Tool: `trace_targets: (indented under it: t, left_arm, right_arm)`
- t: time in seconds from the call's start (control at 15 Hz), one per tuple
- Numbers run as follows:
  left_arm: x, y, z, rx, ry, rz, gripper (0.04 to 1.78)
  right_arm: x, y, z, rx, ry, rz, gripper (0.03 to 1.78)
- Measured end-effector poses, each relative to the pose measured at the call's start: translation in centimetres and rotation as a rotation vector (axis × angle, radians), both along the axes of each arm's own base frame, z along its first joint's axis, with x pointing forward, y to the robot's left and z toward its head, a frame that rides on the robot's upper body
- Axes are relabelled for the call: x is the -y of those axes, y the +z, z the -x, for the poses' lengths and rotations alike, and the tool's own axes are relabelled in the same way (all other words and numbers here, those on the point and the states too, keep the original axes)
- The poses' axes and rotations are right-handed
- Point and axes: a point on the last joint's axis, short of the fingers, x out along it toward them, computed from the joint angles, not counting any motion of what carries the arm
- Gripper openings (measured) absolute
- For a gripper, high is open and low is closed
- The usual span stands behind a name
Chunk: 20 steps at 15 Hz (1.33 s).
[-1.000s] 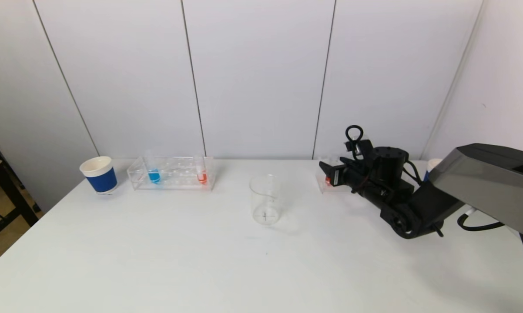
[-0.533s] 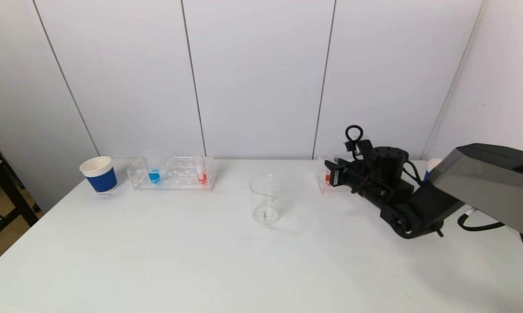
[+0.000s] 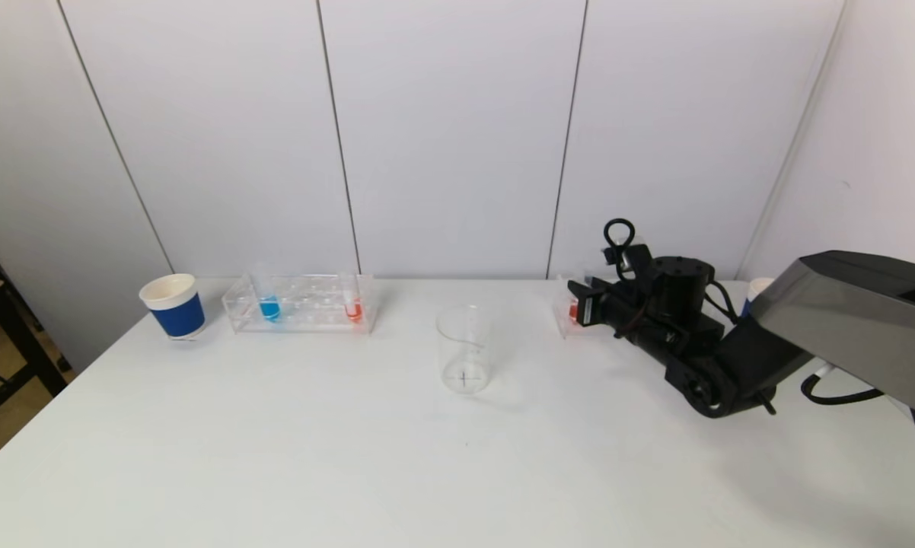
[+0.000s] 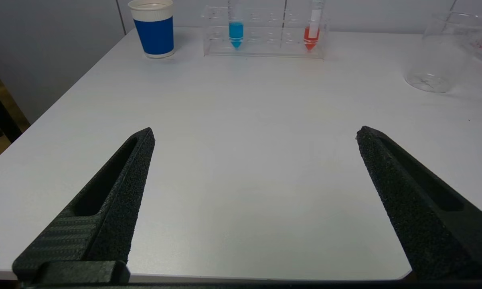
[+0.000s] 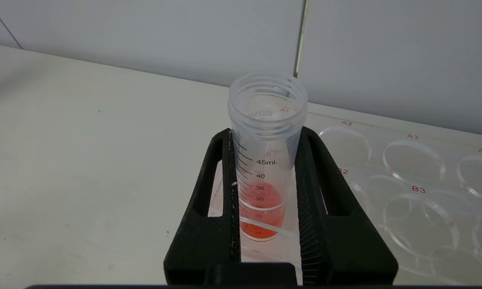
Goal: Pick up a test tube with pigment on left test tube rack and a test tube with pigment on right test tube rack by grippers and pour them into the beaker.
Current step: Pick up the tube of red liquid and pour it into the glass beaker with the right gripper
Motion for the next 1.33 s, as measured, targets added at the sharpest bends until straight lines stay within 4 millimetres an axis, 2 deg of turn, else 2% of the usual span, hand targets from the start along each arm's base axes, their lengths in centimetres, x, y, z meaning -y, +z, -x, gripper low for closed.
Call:
trace_targets:
  t: [0.53,1.33]
  left_arm:
    - [0.0,0.0,0.0,0.0,-0.001,-0.001,1.76]
    - [0.0,0.0,0.0,0.0,-0.001,0.0,1.76]
  right_arm:
    - [-0.3,1.3,0.5,0.026,0.009,-0.005,0.47]
    - [-0.3,5.8,0.2,0.059,0.009,-0.014,0.47]
